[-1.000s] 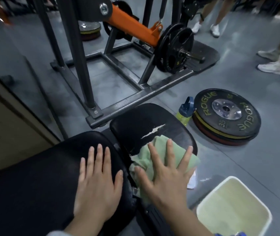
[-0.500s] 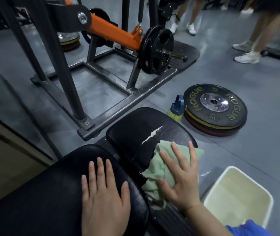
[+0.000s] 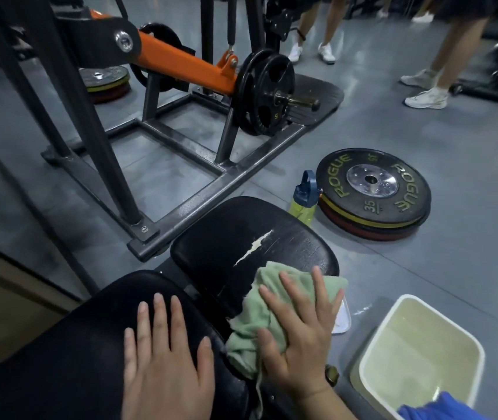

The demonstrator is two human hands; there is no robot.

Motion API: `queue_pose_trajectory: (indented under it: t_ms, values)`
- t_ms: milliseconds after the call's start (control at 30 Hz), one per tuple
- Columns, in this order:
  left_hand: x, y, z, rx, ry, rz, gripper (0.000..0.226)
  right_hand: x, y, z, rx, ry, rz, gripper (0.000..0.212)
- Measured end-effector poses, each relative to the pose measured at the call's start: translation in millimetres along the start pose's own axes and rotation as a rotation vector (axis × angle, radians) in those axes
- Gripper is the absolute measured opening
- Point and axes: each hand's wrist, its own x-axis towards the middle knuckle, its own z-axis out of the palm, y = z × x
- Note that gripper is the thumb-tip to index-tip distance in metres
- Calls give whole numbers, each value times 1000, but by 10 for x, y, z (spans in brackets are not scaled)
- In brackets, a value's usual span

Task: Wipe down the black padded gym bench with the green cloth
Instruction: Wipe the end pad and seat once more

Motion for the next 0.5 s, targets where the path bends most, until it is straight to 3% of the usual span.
queue_pose_trajectory:
  t_ms: [100, 233, 367, 500]
  values:
    - [28, -31, 45, -54, 0, 18, 78, 197, 368, -108, 9, -71, -144, 54]
    - [50, -38, 53, -99, 3, 33, 74, 458, 708, -190, 57, -101, -130, 56]
    - [45, -39, 52, -99, 1, 25, 73, 321, 554, -167, -27, -63, -47, 53]
    - [45, -31, 32, -76, -2, 29, 77, 96, 188, -71, 36, -81, -156, 53]
